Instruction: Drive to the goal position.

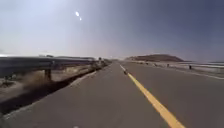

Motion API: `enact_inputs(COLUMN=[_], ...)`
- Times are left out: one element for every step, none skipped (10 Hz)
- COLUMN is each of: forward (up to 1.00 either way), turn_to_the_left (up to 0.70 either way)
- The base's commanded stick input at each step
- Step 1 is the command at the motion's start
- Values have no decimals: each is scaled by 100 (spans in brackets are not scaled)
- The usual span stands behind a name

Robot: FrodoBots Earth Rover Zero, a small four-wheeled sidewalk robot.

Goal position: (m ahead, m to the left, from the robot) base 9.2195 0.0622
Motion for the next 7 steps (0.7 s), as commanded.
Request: enact_inputs(forward=[50,50,50,50,50,50,50], turn_to_the_left=[0,0,0,0,0,0,0])
